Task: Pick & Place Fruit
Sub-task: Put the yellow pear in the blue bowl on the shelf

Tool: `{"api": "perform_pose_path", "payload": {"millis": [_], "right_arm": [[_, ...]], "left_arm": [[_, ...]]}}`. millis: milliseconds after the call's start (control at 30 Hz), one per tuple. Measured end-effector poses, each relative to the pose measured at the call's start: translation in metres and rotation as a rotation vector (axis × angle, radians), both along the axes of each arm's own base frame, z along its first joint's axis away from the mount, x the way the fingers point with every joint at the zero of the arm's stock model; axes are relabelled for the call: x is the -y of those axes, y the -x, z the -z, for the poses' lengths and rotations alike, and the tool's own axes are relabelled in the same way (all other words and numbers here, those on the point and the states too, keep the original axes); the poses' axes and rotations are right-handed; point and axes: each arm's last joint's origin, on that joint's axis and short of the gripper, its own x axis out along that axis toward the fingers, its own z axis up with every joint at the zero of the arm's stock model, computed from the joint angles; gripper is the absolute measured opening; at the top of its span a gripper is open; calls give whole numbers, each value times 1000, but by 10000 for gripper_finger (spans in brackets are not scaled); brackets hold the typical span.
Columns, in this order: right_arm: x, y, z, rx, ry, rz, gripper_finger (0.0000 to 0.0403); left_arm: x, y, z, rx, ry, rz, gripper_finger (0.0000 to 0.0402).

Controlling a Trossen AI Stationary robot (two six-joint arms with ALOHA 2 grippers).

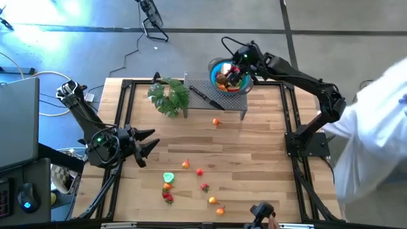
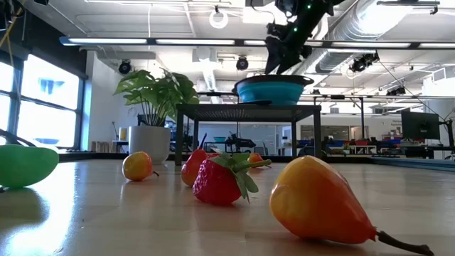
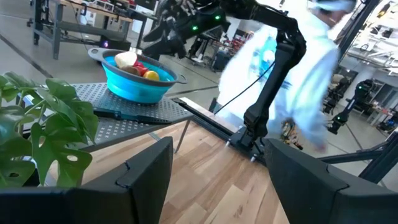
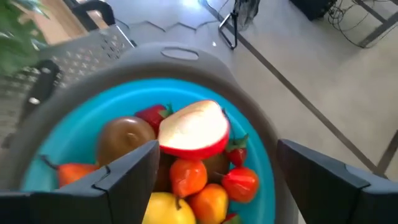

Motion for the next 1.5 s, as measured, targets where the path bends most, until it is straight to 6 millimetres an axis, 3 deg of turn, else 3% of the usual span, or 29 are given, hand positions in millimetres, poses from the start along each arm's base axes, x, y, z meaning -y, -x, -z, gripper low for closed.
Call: {"api": "perform_pose_path", "payload": {"millis": [267,733,1333,1500], "right_arm": [[-35,-1,-22,96,-15,-102,309],[-121,-20,-40,152,-6,-381,309],[-206,-35,-44,317,-356,-683,310],[-223,-44,-36,326,-478,-663,310]], "left_arm": [[0,0,0,0,0,0,248],[0,0,0,0,0,-1,248],[0,0,0,0,0,-4,248],[0,0,0,0,-1,-4,248]]}}
